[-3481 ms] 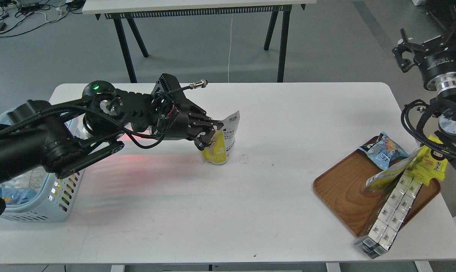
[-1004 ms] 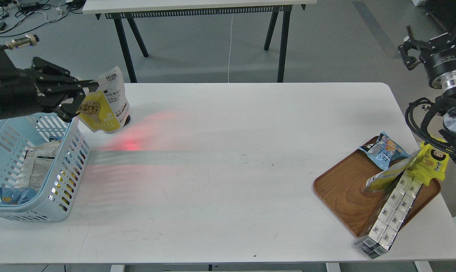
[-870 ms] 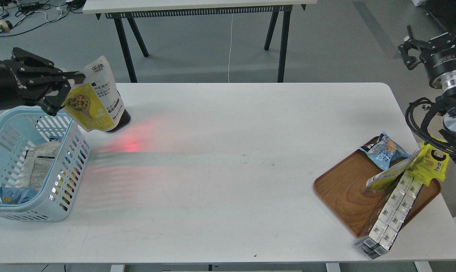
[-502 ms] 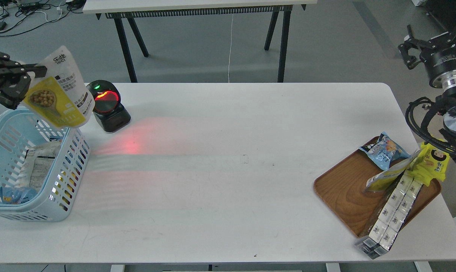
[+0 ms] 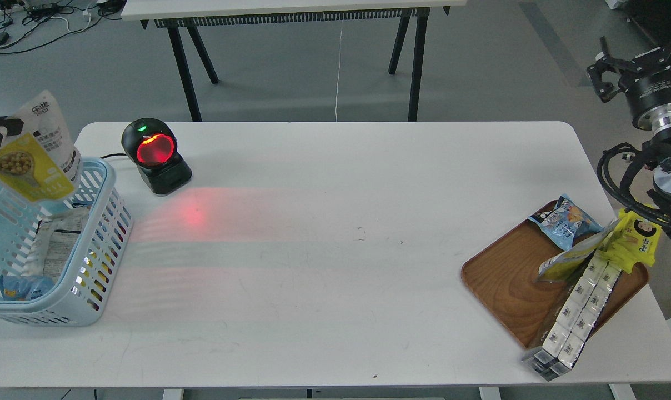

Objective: Scan snack and place in basket

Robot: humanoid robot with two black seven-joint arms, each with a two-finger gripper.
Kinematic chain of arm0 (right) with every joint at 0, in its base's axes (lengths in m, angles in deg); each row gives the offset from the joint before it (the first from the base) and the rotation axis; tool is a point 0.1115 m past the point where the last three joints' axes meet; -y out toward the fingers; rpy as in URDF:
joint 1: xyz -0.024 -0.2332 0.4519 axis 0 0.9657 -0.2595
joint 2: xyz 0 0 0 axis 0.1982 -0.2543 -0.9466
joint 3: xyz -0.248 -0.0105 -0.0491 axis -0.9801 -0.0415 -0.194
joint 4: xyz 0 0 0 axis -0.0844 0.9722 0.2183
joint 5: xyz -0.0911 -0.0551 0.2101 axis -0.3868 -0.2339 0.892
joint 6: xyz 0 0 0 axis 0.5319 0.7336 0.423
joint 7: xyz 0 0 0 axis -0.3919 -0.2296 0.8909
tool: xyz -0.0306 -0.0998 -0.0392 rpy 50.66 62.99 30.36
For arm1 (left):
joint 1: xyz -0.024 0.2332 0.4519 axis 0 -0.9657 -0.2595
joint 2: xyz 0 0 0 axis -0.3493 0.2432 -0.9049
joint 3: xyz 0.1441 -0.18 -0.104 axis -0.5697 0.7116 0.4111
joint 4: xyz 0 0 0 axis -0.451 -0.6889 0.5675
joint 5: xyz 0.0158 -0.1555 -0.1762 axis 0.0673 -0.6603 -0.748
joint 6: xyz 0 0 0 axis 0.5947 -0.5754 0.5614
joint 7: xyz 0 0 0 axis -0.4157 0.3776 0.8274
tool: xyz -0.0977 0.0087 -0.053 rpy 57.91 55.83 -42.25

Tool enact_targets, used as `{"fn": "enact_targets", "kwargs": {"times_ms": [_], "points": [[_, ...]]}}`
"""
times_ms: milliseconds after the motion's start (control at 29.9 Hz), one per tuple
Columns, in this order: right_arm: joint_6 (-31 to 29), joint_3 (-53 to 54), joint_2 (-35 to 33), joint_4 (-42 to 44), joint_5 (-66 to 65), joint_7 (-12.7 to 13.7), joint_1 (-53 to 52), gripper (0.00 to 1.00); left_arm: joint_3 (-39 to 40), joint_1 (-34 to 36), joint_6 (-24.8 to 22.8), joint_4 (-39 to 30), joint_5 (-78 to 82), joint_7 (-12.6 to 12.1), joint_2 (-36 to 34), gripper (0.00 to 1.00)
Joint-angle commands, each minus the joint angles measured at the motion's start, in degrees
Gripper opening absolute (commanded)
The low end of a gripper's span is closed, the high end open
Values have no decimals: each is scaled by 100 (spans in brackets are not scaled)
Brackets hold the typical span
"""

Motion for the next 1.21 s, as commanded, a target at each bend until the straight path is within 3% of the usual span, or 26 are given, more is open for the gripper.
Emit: {"fn": "enact_targets", "kwargs": {"times_ms": [0,301,703,770,870,971,1071,1172], "points": [[0,0,-7,4,0,-5,2,99,-235,1,107,-41,3,0,-5,0],[0,0,-16,4,0,-5,2,99,-499,1,406,-50,3,0,4,0],[0,0,-103,-4,0,4,-59,99,-491,1,406,-50,-259,0,-5,29],[0,0,-112,-13,0,4,-59,99,-473,9,415,-50,-645,0,4,43],[0,0,-130,-13,-8,4,-59,99,-351,62,441,-24,-1855,0,48,89],[0,0,-156,-4,0,4,-68,99,-96,80,371,3,-3516,0,57,99],[0,18,-156,-4,-8,-5,-86,99,176,123,292,99,-4564,0,109,99],[0,140,-147,-13,0,-5,-121,99,475,343,82,520,-5198,0,766,100]]}}
